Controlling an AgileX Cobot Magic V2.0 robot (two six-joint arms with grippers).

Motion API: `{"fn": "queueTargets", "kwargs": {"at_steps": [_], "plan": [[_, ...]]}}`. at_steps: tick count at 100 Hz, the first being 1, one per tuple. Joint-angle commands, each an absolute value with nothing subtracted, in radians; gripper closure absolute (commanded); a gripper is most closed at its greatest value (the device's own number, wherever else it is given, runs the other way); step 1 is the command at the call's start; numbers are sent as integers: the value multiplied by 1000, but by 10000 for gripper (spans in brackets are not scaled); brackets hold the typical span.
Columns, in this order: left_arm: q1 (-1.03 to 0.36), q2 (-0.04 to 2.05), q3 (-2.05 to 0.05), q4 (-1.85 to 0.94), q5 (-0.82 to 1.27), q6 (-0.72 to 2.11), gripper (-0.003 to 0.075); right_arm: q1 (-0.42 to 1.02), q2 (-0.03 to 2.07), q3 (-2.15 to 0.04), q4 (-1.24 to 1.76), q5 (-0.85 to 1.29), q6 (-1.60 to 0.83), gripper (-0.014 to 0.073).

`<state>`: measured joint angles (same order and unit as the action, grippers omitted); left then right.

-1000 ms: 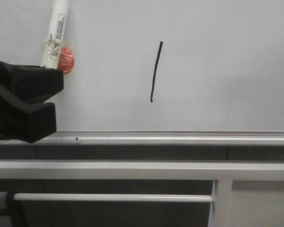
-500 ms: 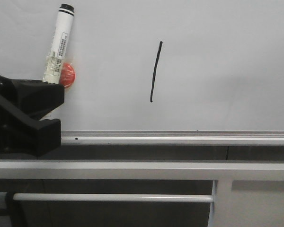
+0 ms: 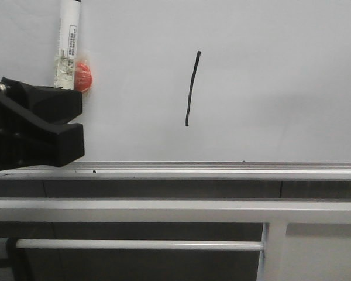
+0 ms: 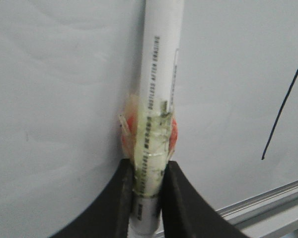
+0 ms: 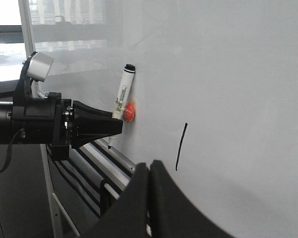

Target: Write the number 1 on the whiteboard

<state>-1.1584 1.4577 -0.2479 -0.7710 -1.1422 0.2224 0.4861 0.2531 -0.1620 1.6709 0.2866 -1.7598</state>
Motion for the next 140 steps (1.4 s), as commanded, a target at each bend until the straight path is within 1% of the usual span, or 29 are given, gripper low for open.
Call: {"fn": "queueTargets", "kwargs": {"at_steps": [1,30,66,140], "plan": [[-1148,1439,-270,-812,-1385,202,741,481,261,-190,1681,304,-1761,657],[-1148,1439,-270,-819,-1385,202,741,481,261,-190,1682,306,-1761,657],[-1091,1439,-271,-774,-1385,174,741,481,261,-190,1682,307,-1761,657],[-1091,1439,-271,-716,-1385,172,741,481,261,-190,1683,307,-1761,657]]}}
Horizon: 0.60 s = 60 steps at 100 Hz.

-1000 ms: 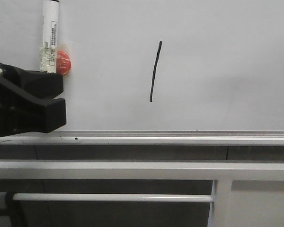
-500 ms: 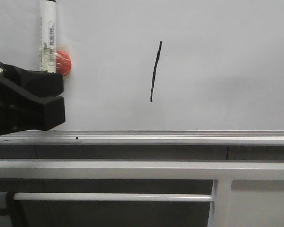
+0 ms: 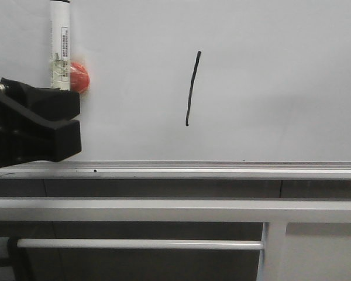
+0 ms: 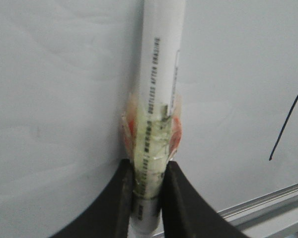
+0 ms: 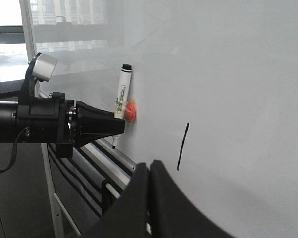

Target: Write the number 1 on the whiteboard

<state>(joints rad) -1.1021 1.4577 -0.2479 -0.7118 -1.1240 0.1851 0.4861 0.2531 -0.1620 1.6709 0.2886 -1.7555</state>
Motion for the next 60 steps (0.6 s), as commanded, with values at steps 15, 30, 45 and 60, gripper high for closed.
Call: {"fn": "queueTargets", "kwargs": {"at_steps": [15,30,45,60], "plan": [[-1091,1439,-271,-713,-1385,172,740,481,261,-190,1683,307,-1761,657],[-1091,1439,-271,-713,-1385,172,733,481,261,-190,1683,307,-1761,657],[-1091,1439,-271,-713,-1385,172,656,481,261,-190,1683,307,-1761,657],[-1091,1439,-271,-713,-1385,172,612,481,261,-190,1683,307,-1761,657]]}}
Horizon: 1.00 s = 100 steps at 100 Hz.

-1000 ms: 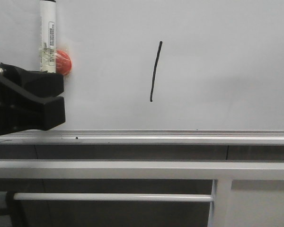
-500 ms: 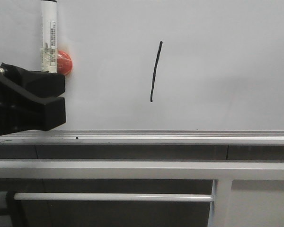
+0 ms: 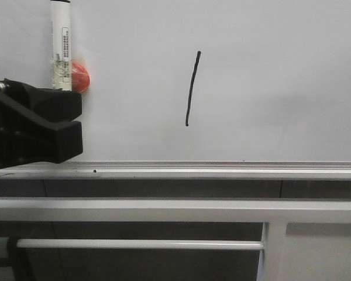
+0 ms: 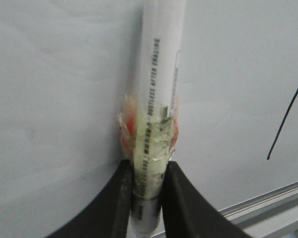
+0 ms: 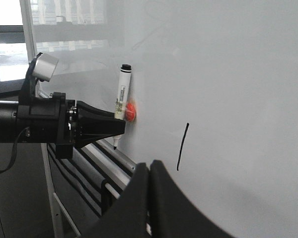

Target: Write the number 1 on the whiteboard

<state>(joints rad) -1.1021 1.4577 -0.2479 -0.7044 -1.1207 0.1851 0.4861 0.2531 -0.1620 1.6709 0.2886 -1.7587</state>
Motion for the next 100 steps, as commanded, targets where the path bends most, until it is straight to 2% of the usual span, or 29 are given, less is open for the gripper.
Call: {"fn": "queueTargets", "kwargs": {"at_steps": [1,52,76,100], "plan": [[-1091,1439,-271,-714,-1385,172,610,481,261,-190,1683,307,-1761,657],[-1091,1439,-271,-709,-1385,172,459,481,261,-190,1683,307,-1761,657],[-1091,1439,-271,-686,-1385,172,344,481,261,-190,1683,307,-1761,657],[-1091,1439,-271,-665,-1385,172,339,481,261,-190,1683,307,-1761,657]]}}
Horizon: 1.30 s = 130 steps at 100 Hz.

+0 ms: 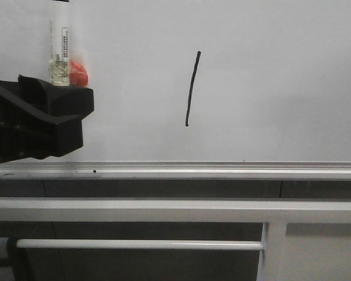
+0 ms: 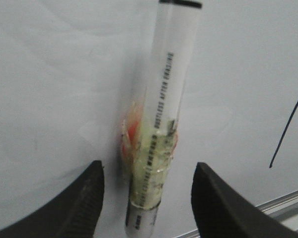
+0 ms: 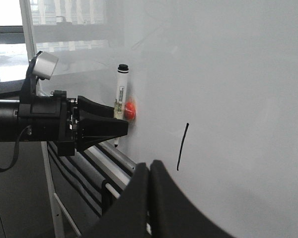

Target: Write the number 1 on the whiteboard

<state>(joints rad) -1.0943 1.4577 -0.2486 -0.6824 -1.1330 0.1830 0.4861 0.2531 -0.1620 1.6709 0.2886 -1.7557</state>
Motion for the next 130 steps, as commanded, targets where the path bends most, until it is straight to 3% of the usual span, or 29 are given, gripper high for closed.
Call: {"fn": "queueTargets", "kwargs": {"at_steps": [1,109,130], "plan": [[-1091,1439,-271,-661,-1385,172,339,481,261,-190,1683,307,-1761,657],[-1093,1349,-151,-599,-1385,116,342,481,261,-190,1683,304,-1761,657],[-1143,1253,-106,-582,-1385,121,421,481,261,-190,1683,304,-1761,657]]}}
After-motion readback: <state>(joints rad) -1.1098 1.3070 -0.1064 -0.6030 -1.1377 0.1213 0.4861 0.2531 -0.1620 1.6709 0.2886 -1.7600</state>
